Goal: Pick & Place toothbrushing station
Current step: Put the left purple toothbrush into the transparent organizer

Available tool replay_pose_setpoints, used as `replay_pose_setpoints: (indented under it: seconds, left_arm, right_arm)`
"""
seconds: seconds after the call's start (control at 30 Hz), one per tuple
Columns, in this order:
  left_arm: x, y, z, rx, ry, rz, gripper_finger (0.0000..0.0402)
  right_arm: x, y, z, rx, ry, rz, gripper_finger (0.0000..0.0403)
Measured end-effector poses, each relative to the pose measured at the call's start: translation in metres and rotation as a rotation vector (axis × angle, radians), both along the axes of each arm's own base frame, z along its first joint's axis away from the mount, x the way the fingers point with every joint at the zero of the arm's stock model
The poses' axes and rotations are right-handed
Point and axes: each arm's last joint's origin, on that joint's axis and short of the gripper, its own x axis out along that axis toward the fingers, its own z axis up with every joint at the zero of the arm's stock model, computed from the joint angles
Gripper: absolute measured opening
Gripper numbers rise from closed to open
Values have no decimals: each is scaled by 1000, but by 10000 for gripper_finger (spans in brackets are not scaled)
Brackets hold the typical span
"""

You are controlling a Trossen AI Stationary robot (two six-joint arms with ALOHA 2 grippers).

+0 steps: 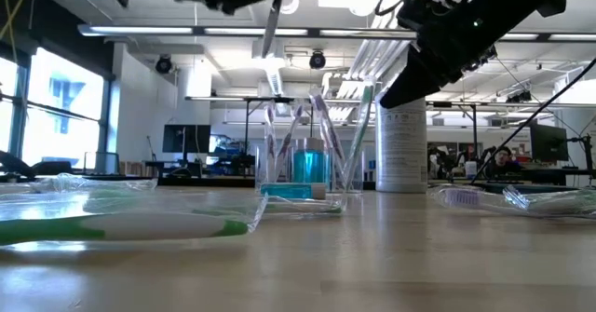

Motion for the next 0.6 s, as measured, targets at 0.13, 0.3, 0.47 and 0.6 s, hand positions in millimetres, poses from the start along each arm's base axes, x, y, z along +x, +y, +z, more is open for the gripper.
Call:
replay_pose_setpoints:
  seconds: [0.13,0.3,0.47,0.6]
  left_arm:
    - [-8,35,-31,-144,-174,102,0]
    - [-19,71,-62,-334,-354,111,0]
    - [-2,84,-86,-466,-335,93,0]
    - [12,91,-99,-487,-322,102,0]
  right_arm:
    - [1,3,-2,-6,9,14,252]
    - [1,7,0,-22,4,43,252]
    - [3,7,2,-38,-22,59,252]
    - [6,6,5,-48,-54,60,252]
